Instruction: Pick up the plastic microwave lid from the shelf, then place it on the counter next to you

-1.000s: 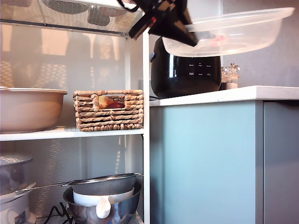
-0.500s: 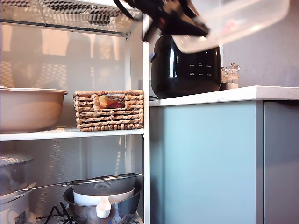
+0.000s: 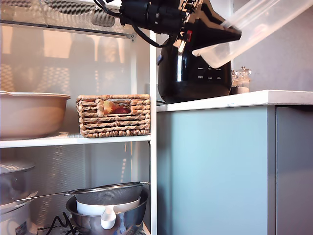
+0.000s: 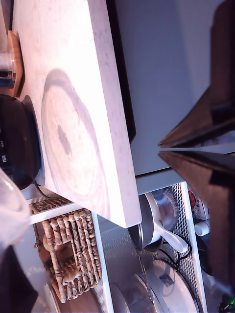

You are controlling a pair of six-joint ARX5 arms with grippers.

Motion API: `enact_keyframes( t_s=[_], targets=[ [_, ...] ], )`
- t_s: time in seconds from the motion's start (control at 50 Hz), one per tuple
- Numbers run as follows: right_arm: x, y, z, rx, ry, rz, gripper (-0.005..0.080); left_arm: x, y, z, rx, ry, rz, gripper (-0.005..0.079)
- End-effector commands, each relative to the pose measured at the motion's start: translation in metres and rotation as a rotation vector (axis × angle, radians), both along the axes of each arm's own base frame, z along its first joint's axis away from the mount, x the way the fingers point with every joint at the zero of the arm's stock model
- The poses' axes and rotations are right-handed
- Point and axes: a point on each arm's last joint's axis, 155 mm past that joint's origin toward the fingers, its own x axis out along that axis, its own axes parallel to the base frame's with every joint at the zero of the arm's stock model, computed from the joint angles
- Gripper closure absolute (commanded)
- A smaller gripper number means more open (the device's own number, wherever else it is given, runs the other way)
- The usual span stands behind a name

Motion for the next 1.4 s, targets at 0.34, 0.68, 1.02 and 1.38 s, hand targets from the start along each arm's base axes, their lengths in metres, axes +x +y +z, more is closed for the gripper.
enact_keyframes(
  t_s=[0.34, 0.68, 1.02, 1.38],
  targets=[
    [-0.001, 0.001, 0.005, 0.000, -0.013, 0.003, 0.0765, 0.023, -0.008, -0.034, -0.011, 0.055, -0.003, 0.0767],
    [-0.001, 0.001, 0.004, 0.000, -0.010, 0.003, 0.0765, 0.031, -0.010, -0.051, -0.013, 0.134, 0.005, 0.0766],
    [-0.001, 0.001, 0.004, 0.000, -0.010, 0.003, 0.0765, 0.030, -0.011, -0.054, -0.003, 0.168, 0.010, 0.0766],
    [-0.001, 0.001, 0.004, 0.000, -0.010, 0.003, 0.0765, 0.035, -0.015, -0.074, 0.009, 0.193, 0.013, 0.0766]
  ],
)
